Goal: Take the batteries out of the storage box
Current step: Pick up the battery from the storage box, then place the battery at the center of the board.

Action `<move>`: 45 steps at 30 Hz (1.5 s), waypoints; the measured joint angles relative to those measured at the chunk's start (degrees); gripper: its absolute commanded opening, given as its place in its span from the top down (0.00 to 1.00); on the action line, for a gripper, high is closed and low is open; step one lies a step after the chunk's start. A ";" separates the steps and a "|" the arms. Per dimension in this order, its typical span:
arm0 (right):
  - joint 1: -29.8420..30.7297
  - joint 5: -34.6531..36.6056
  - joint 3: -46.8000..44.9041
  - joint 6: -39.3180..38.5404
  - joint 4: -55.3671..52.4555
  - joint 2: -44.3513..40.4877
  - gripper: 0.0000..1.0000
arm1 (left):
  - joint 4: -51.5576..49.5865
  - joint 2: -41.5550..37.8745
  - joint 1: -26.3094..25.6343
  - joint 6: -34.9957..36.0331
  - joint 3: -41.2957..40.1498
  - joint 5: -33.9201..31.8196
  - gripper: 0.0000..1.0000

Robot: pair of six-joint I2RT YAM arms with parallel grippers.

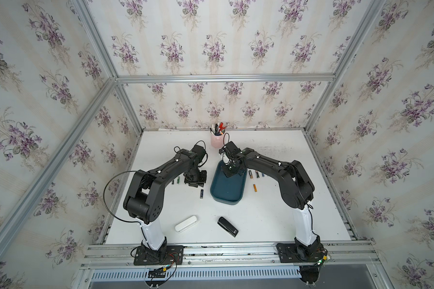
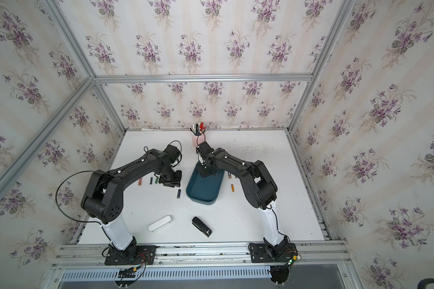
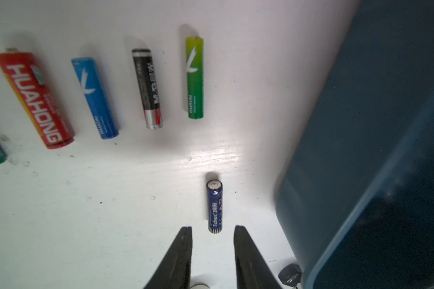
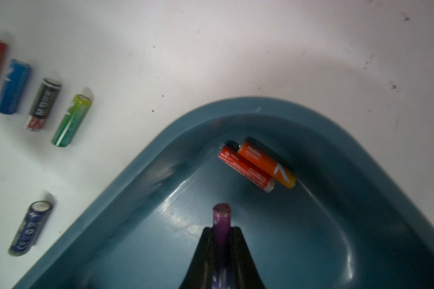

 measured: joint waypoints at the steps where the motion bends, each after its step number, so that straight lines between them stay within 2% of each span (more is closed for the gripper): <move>1: 0.00 -0.22 -0.50 0.33 -0.07 -0.55 0.88 | -0.09 0.15 0.04 0.02 0.42 0.00 0.66; 14: -1.86 -1.49 -11.30 5.55 -1.33 -14.32 0.88 | -1.62 1.81 1.25 1.46 4.11 0.50 0.65; 19: -5.27 -1.62 -17.62 5.64 -1.51 -20.33 0.88 | -1.73 2.10 1.25 1.60 5.46 0.94 0.65; 24: -11.23 -1.31 -24.11 5.57 -0.85 -24.76 0.87 | -2.21 2.43 1.36 1.95 5.92 0.96 0.65; 34: -18.67 0.31 -32.61 4.70 2.12 -25.49 0.86 | -2.82 3.13 1.40 2.10 6.21 0.94 0.64; 45: -18.75 -0.20 -35.50 4.33 6.05 -22.29 0.85 | -2.99 3.91 1.46 2.10 6.40 0.92 0.63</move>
